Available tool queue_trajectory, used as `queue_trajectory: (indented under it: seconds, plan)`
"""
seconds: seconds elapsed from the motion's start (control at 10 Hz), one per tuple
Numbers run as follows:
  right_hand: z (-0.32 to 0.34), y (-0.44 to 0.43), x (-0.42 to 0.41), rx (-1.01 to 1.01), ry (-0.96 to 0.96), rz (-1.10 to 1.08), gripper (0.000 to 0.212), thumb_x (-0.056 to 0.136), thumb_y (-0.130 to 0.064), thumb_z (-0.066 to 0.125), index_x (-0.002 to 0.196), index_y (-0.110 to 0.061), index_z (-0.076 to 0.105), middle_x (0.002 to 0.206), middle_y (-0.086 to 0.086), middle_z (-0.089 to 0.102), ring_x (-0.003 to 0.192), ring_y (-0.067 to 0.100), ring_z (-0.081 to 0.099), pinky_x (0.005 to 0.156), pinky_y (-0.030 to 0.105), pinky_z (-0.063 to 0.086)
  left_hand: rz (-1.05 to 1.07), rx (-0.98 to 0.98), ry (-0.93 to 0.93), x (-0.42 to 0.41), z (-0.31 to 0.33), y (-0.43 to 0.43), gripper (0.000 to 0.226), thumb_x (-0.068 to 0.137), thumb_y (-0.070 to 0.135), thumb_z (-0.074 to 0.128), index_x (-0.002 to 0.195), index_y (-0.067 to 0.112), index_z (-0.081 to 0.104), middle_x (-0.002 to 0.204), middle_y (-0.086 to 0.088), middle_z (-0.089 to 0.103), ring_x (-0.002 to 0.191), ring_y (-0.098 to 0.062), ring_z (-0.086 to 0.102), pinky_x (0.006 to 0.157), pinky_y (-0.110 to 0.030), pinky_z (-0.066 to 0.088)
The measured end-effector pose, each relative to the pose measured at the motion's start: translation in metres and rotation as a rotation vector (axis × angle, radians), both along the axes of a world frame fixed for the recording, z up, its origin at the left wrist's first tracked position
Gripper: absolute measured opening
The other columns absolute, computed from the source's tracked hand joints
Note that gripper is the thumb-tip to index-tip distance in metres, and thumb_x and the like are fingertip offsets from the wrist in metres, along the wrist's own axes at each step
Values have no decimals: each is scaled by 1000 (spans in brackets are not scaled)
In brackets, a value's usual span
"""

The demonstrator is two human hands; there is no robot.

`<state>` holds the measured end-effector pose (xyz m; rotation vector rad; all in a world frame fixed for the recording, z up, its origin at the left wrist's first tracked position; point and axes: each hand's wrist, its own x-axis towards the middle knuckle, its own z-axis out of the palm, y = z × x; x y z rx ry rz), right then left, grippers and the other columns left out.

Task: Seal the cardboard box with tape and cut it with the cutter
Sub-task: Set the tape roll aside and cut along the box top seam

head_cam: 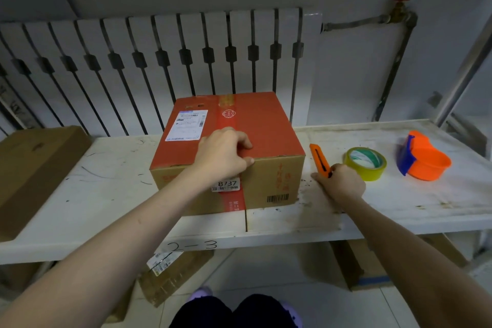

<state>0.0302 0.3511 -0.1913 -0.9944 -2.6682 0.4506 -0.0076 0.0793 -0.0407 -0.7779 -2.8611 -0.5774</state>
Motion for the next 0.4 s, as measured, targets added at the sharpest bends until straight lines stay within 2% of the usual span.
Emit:
queue_trajectory:
  seconds: [0.1,0.2,0.3,0.4]
  plan:
    - [9,-5,2,7,86,0,58,76,-61,62,110,-15,56,106,9,59,87,28,61,63,36,51,3,28,3,1,-3,1,29,77,37,71,105,31,66,116,6,59,114,-19,52,101,-46,41]
    - [39,-27,4,-85,388,81,40,89,-44,54,119,-16,57,118,9,57,96,25,60,72,36,50,-1,33,-4,4,-4,1,30,78,36,71,107,29,66,119,4,60,117,-20,51,102,-47,40]
    - [79,-61,15,-125,634,293,22,95,-27,49,109,-15,61,108,4,60,89,13,55,74,31,47,-5,47,-18,9,-3,-3,34,79,37,70,112,29,64,120,2,60,117,-22,52,103,-48,40]
    - [104,-89,25,112,519,658,26,89,-36,55,109,-19,60,107,-3,59,96,9,53,81,28,45,51,121,4,15,3,-14,34,80,34,71,113,28,63,116,1,61,111,-21,55,97,-43,46]
